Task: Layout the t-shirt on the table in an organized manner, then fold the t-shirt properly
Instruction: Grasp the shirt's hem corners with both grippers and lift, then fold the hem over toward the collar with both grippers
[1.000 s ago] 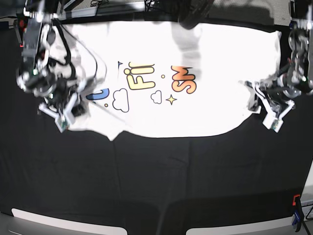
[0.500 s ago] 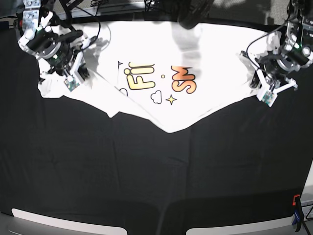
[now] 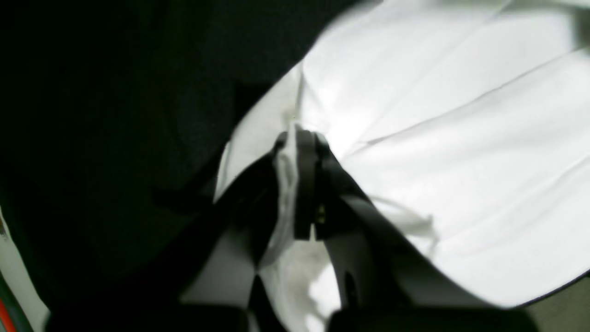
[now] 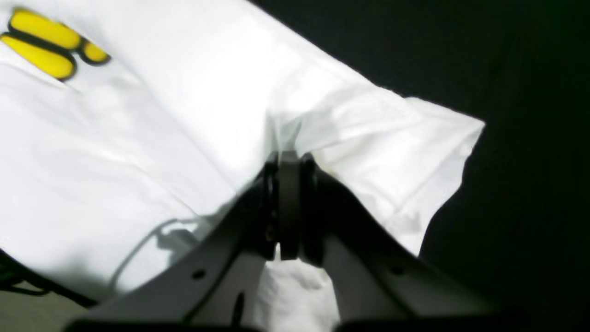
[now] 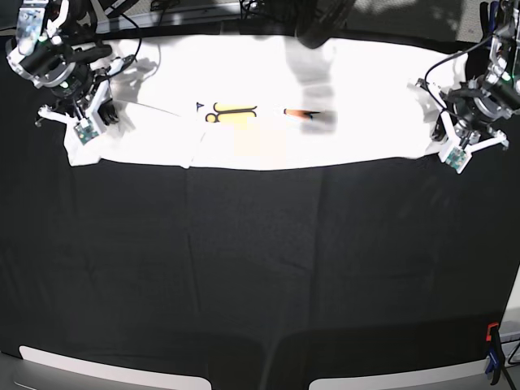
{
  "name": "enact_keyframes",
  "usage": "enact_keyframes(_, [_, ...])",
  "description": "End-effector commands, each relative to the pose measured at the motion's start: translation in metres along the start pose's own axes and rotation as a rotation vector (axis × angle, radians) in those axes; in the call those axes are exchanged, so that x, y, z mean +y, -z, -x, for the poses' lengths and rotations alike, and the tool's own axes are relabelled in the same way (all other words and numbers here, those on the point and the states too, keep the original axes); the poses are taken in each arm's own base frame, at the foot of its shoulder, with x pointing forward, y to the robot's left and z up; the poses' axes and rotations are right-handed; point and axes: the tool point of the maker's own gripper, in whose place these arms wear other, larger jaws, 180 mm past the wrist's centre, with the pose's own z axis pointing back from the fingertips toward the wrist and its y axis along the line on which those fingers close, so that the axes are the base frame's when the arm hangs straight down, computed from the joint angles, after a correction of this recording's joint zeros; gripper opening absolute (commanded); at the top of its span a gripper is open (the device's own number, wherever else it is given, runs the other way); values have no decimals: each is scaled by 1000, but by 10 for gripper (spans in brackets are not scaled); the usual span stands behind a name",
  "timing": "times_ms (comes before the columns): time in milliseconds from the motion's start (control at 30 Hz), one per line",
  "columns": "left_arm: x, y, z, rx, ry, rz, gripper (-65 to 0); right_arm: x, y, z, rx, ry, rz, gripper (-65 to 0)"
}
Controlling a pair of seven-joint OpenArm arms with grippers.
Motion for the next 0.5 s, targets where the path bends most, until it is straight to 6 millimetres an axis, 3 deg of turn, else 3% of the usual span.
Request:
enact_keyframes(0, [8, -5, -7, -14, 19, -22, -650, -6, -5, -7, -23, -13, 15, -650])
enact_keyframes(467, [2, -5, 5, 53, 59, 12, -650, -13, -7, 16, 110, -38, 29, -650])
